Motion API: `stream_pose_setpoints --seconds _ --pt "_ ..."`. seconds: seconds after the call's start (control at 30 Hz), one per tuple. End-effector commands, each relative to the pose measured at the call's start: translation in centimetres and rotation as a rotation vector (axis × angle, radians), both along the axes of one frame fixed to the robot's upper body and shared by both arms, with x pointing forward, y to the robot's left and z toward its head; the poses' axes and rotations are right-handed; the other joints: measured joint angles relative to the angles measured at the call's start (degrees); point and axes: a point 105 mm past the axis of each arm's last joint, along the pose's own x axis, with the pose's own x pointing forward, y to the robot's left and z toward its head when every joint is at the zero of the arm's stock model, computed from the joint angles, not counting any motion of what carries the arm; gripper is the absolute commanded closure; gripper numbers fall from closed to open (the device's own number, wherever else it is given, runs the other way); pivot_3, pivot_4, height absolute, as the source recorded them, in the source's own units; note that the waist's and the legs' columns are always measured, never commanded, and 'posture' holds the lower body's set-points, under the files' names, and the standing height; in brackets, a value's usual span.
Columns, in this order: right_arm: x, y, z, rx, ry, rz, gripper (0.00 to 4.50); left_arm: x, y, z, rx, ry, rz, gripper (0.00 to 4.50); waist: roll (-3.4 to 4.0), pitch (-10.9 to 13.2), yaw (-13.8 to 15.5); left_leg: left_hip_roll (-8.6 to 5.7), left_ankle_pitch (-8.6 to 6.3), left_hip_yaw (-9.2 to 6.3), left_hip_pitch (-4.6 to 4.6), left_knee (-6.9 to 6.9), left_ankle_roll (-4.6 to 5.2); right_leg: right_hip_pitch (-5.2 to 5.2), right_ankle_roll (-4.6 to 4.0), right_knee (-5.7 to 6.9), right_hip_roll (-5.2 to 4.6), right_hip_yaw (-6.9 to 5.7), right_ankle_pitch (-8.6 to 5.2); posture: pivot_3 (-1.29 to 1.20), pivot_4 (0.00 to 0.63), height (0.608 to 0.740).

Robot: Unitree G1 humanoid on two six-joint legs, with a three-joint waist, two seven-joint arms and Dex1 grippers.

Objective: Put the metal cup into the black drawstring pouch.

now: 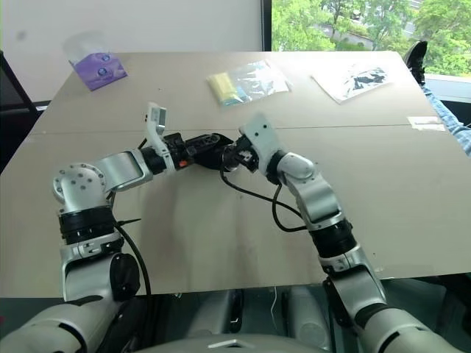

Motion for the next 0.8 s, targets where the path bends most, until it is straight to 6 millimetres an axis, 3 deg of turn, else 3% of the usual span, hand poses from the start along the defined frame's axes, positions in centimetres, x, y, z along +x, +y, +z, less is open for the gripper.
stream_pose_setpoints --seconds 0.03,0.07,0.17,0.23,0.4,0.53,0.8 --pt "-1.0 -1.2 0.9 -0.002 -0.008 -0.004 0.55 0.1 1.8 2.2 -0.057 -0.109 0.025 4.50 0.00 0.0 0.0 0.00 0.00 0.00 0.00 -0.01 0.00 0.00 0.00 0.00 0.00 0.01 0.00 0.00 0.150 0.740" --pt "-0.8 -1.7 0.7 -0.013 -0.002 -0.036 0.13 0.2 2.3 2.4 -0.089 -0.106 0.028 4.50 0.00 0.0 0.0 0.00 0.00 -0.02 0.00 -0.01 0.00 0.00 0.00 0.00 0.00 0.02 0.00 0.00 0.150 0.740" --pt "-0.4 -3.2 -1.1 -0.096 0.018 -0.083 0.05 0.9 4.4 3.5 -0.293 -0.053 0.056 4.50 0.00 0.0 0.0 0.00 0.00 -0.01 0.01 -0.02 0.02 0.00 0.00 0.03 0.00 0.00 0.00 0.00 0.150 0.740" --pt "0.0 -3.6 -1.8 -0.119 0.018 -0.106 0.05 0.4 4.1 4.4 -0.350 -0.051 -0.008 4.50 -0.01 0.0 -0.1 -0.01 0.00 -0.01 0.00 0.00 0.04 0.00 0.00 0.02 0.00 -0.04 0.00 0.00 0.150 0.740" --pt "1.5 -2.7 -3.1 -0.159 -0.024 -0.110 0.05 -1.5 2.6 3.6 -0.209 -0.051 -0.128 4.50 -0.02 0.0 -0.5 -0.01 0.00 -0.01 -0.02 -0.02 0.04 -0.01 0.00 0.02 0.02 -0.03 0.00 0.00 0.150 0.740" --pt "2.4 -0.9 -3.5 -0.158 -0.057 -0.078 0.05 -1.9 2.7 4.1 -0.193 -0.068 -0.145 4.50 -0.02 0.0 -0.4 0.00 0.00 0.04 0.04 -0.03 0.03 -0.01 0.00 0.05 0.04 0.01 -0.01 0.00 0.150 0.740" --pt "2.4 4.7 -4.2 -0.085 -0.051 0.034 0.05 -3.5 2.7 4.7 -0.163 -0.091 -0.196 4.50 -0.02 0.0 -0.5 0.01 0.00 0.02 0.03 -0.03 0.02 -0.02 0.00 0.04 0.01 0.02 0.00 0.00 0.150 0.740"
